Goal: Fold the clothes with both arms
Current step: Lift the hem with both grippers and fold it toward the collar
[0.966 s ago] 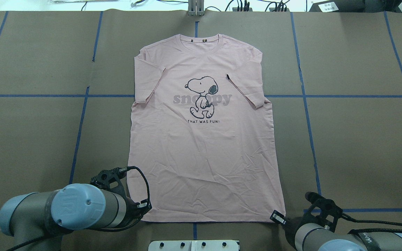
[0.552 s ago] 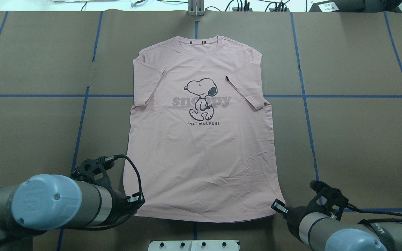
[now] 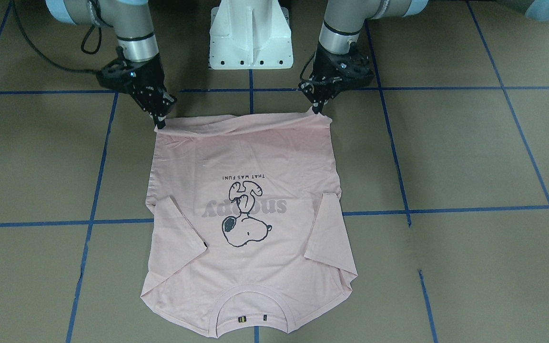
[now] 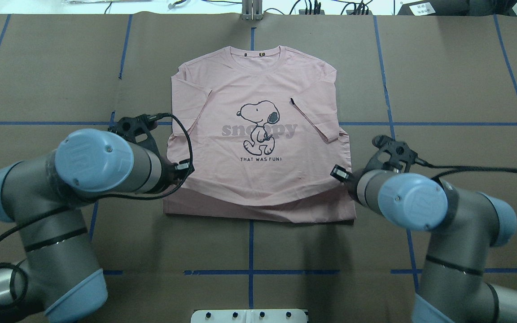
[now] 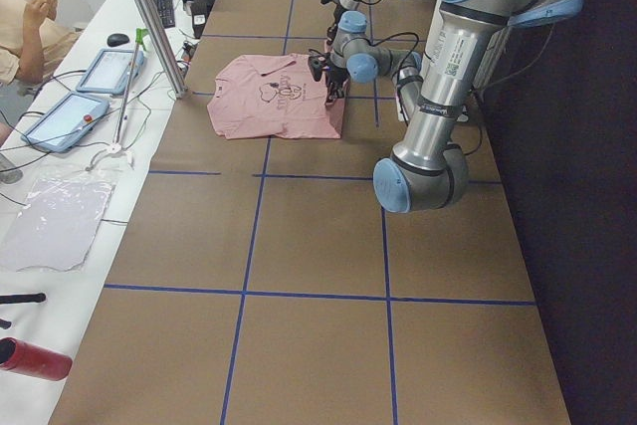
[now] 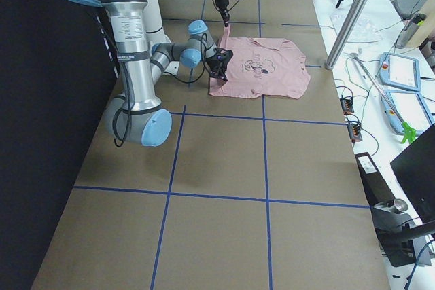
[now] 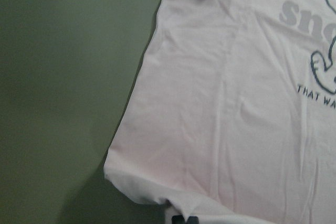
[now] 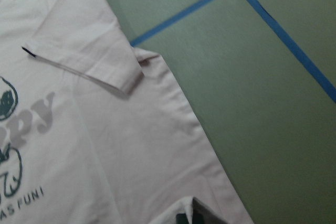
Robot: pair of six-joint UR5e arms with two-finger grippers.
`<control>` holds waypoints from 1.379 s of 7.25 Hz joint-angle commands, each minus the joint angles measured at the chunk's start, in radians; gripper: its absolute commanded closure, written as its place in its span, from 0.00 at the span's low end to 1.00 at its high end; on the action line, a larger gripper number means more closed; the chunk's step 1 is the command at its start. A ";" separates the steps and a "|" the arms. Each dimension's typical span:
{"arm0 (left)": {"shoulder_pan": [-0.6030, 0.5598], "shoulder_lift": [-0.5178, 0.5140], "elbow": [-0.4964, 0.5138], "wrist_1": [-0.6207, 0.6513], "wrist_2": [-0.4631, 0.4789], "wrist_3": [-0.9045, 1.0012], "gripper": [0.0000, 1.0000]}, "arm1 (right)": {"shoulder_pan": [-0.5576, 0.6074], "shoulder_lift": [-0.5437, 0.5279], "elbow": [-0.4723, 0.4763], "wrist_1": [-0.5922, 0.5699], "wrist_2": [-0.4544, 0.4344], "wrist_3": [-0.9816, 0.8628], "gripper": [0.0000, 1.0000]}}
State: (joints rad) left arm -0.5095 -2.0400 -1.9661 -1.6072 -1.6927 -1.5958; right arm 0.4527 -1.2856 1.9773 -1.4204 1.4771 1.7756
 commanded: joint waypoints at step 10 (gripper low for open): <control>-0.250 -0.310 0.844 -0.587 0.176 0.351 1.00 | 0.347 0.558 -0.879 0.152 0.115 -0.317 1.00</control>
State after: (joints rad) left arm -0.7530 -2.3466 -1.1916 -2.1170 -1.5176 -1.2897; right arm 0.7980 -0.7319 1.1409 -1.3117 1.5930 1.4588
